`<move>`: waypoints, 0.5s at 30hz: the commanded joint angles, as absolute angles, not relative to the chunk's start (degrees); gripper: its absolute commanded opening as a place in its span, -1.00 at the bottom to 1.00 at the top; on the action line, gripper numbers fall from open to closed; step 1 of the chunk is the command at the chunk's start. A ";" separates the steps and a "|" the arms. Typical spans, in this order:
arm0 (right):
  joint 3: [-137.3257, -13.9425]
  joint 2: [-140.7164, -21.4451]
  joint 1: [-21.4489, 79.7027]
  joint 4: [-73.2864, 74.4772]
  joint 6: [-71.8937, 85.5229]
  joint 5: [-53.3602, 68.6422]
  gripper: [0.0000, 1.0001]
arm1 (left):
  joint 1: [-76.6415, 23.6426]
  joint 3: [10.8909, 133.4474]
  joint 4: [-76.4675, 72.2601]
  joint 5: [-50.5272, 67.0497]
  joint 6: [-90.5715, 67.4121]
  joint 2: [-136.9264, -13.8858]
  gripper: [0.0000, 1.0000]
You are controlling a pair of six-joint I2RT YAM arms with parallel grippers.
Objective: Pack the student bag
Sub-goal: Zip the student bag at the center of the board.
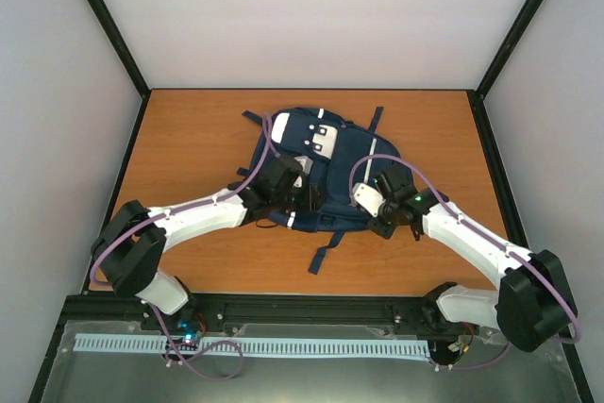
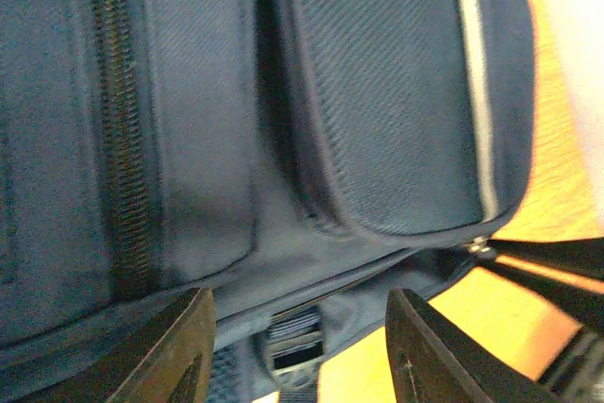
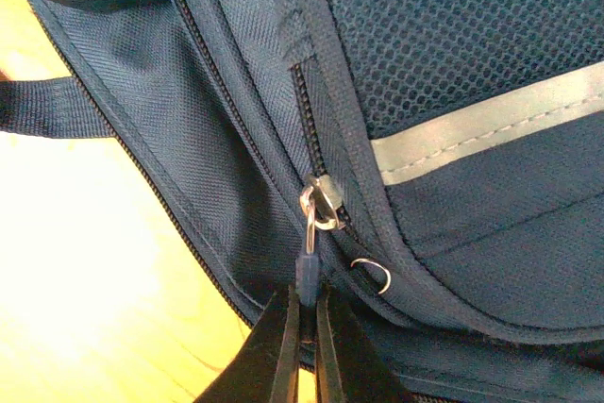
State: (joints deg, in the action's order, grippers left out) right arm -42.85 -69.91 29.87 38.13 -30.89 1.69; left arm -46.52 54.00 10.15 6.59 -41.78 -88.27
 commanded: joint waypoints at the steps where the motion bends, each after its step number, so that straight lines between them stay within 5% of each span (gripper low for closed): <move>1: -43.84 -68.54 29.88 40.73 -31.30 5.45 -0.94 | -46.05 52.74 0.91 11.89 -53.97 -87.44 0.01; 15: -45.85 -69.43 29.97 41.57 -31.20 11.12 -0.95 | -51.16 51.46 -7.42 9.41 -75.43 -91.68 0.01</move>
